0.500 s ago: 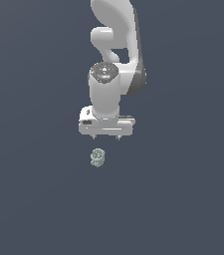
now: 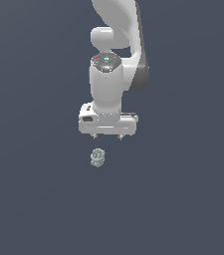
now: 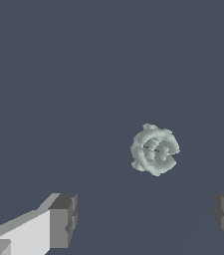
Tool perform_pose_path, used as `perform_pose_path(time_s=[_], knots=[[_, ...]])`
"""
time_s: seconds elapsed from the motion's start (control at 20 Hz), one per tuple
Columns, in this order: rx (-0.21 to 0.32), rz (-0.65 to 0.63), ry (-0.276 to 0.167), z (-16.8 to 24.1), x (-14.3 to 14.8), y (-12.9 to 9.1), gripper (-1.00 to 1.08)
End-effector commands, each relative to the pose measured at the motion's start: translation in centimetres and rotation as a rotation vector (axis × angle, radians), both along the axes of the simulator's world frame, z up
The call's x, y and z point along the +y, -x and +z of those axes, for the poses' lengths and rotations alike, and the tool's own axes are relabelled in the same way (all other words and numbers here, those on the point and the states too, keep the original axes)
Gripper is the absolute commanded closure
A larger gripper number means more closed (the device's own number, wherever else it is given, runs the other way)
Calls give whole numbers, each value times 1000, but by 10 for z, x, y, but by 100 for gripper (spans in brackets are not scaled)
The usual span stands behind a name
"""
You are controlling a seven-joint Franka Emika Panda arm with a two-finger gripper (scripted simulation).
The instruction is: Pick up the object and move it to a goal position.
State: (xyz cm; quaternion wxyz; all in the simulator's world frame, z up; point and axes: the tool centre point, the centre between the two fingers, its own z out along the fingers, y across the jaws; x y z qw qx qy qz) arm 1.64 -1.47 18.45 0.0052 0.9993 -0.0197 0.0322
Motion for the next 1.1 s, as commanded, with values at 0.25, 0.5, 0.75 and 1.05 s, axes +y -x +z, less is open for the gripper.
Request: perform_pose_path(time_s=[0.25, 0.5, 0.75, 1.05], knots=[[-2, -18, -3, -2, -2, -3, -92], [12, -85, -9, -19, -12, -8, -92], [36, -194, -17, -49, -30, -14, -92], [57, -287, -21, -75, -45, -17, -92]])
